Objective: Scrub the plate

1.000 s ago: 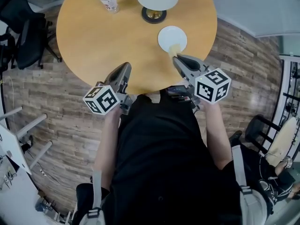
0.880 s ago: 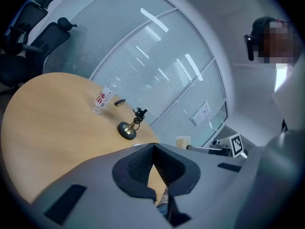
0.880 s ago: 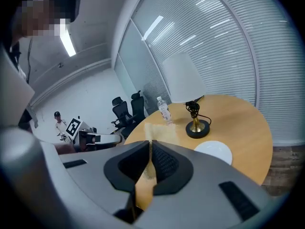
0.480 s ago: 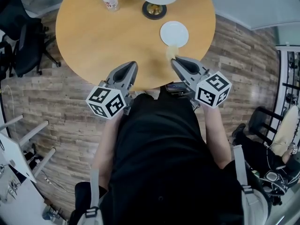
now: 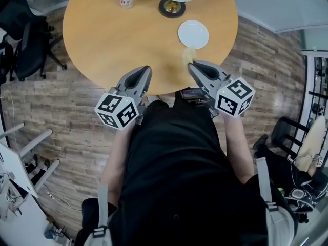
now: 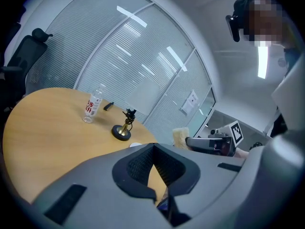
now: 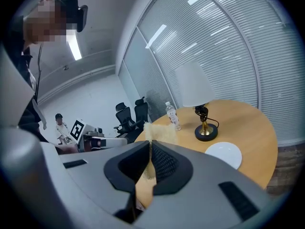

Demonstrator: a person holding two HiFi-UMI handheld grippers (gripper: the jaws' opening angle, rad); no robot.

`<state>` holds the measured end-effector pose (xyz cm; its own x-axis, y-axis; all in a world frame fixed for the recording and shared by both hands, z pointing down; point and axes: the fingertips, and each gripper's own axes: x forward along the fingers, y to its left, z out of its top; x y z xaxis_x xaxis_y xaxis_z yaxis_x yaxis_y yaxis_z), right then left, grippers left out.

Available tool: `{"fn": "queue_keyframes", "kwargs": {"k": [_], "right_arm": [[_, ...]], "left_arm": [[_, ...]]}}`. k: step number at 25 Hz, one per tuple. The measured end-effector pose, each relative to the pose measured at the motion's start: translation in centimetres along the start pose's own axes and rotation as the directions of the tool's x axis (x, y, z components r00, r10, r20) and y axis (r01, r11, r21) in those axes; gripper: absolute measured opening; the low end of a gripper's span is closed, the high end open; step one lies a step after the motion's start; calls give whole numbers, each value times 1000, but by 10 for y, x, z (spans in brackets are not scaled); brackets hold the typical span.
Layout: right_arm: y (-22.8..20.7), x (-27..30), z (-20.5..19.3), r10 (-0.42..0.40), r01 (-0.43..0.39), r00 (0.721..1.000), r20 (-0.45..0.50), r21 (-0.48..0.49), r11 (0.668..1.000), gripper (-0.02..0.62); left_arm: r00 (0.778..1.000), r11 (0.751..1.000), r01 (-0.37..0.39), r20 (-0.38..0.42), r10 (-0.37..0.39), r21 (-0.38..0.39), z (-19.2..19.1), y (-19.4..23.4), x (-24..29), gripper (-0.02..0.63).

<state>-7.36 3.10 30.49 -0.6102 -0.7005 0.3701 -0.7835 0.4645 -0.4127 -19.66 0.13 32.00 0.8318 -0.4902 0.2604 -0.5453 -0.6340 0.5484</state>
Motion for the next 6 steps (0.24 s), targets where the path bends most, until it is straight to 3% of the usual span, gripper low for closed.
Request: {"fn": "queue_keyframes", "kwargs": {"k": [6], "right_arm": [[4, -1, -6, 18, -18, 1000, -13, -1, 1000, 28]], "left_arm": [[1000, 1000, -10, 1, 10, -8, -7, -1, -4, 12]]}}
